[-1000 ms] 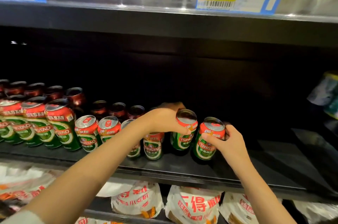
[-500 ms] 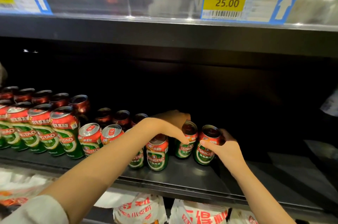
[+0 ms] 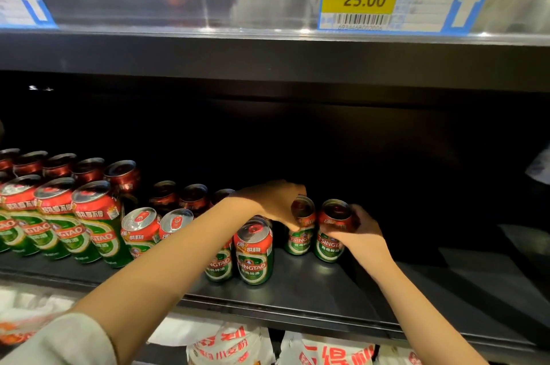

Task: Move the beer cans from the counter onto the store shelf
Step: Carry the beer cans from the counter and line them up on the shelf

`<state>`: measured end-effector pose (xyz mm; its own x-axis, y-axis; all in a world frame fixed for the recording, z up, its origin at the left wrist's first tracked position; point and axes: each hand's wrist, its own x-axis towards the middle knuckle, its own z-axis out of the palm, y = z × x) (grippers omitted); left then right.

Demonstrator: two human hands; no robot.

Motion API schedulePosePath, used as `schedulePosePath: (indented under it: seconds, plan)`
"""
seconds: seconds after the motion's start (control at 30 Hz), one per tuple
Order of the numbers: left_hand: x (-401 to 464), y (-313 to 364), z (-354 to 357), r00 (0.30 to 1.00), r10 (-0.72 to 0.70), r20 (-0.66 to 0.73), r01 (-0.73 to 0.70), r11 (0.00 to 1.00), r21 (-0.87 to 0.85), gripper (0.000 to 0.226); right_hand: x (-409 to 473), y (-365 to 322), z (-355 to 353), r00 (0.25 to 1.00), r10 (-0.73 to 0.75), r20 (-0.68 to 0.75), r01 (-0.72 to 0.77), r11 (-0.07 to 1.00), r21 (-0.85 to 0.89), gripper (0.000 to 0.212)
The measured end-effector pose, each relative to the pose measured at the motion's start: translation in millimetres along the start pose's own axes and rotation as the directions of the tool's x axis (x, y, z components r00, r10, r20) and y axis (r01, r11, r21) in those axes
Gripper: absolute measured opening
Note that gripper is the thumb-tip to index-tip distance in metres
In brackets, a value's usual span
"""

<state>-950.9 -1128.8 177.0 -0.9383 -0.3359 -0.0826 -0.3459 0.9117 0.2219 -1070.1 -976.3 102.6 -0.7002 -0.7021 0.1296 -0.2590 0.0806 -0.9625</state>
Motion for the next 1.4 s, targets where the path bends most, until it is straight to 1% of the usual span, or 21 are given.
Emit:
schedulePosePath:
  seconds: [0.1,0.23,0.3,0.37,0.47,0.57,0.63,0.73,0.83,0.97,1.17,1.27,1.33,1.4]
  plan:
    - [-0.9,-4.7,-1.3,0.999,0.005,0.032,-0.002,0.995,-0.098,0.052,3.7,1.3,3.0,1.000,0.015,-0.003,-0.015,1.000,0.002,0.055]
    - [-0.5,-7.4,-0.1,0.999,0.022,0.045,-0.014,0.984,-0.175,0.055,2.6,5.8,1.0,0.999,0.006,0.031,-0.007,1.000,0.006,0.061]
    - [0.3,-6.8,2.2,0.999,0.004,0.044,0.004,0.982,-0.186,0.059,-1.6,11.5,-4.5,0.996,-0.004,0.088,0.001,1.000,0.029,0.067]
    - [0.8,-4.6,3.9,1.000,-0.016,0.027,0.021,0.980,-0.199,0.060,-7.0,20.7,-9.5,0.988,-0.001,0.154,0.000,1.000,0.003,0.072]
    - [0.2,-1.8,8.9,0.998,-0.050,-0.032,0.044,0.985,-0.168,0.058,-13.6,39.9,-9.8,0.982,0.026,0.188,-0.018,0.999,-0.044,0.072]
    - [-1.7,-3.7,15.0,0.992,-0.079,-0.096,0.065,0.987,-0.147,0.065,-16.1,48.6,-6.9,0.987,0.015,0.158,-0.002,0.997,-0.078,0.067]
    - [-2.0,-7.4,14.0,0.990,-0.103,-0.100,0.088,0.987,-0.137,0.073,-16.0,48.7,-4.9,0.989,0.005,0.146,0.005,0.998,-0.067,0.063]
    - [-3.1,-9.5,10.6,0.993,-0.103,-0.063,0.091,0.981,-0.173,0.066,-16.0,49.6,-2.5,0.991,0.003,0.135,0.005,0.998,-0.057,0.065]
    - [-5.0,-11.0,12.2,0.994,-0.083,-0.078,0.067,0.981,-0.184,0.062,-15.9,50.4,-1.9,0.991,-0.018,0.132,0.029,0.996,-0.082,0.065]
    - [-6.9,-12.7,12.4,0.995,-0.065,-0.075,0.048,0.978,-0.202,0.056,-15.2,51.1,2.6,0.993,-0.010,0.118,0.023,0.993,-0.112,0.063]
    - [-8.2,-13.1,12.9,0.995,-0.058,-0.077,0.044,0.985,-0.167,0.058,-14.8,53.7,11.1,0.995,-0.006,0.098,0.022,0.986,-0.164,0.065]
    - [-10.6,-12.2,14.0,0.995,-0.065,-0.078,0.052,0.986,-0.156,0.061,-16.5,55.9,12.0,0.997,-0.026,0.075,0.039,0.983,-0.177,0.071]
    - [-11.5,-12.5,13.9,0.994,-0.068,-0.083,0.054,0.986,-0.155,0.065,-17.2,55.7,11.5,0.997,-0.033,0.068,0.045,0.982,-0.183,0.071]
    - [-12.3,-11.5,12.2,0.995,-0.063,-0.082,0.049,0.986,-0.158,0.064,-17.7,54.4,10.4,0.997,-0.031,0.072,0.043,0.982,-0.182,0.068]
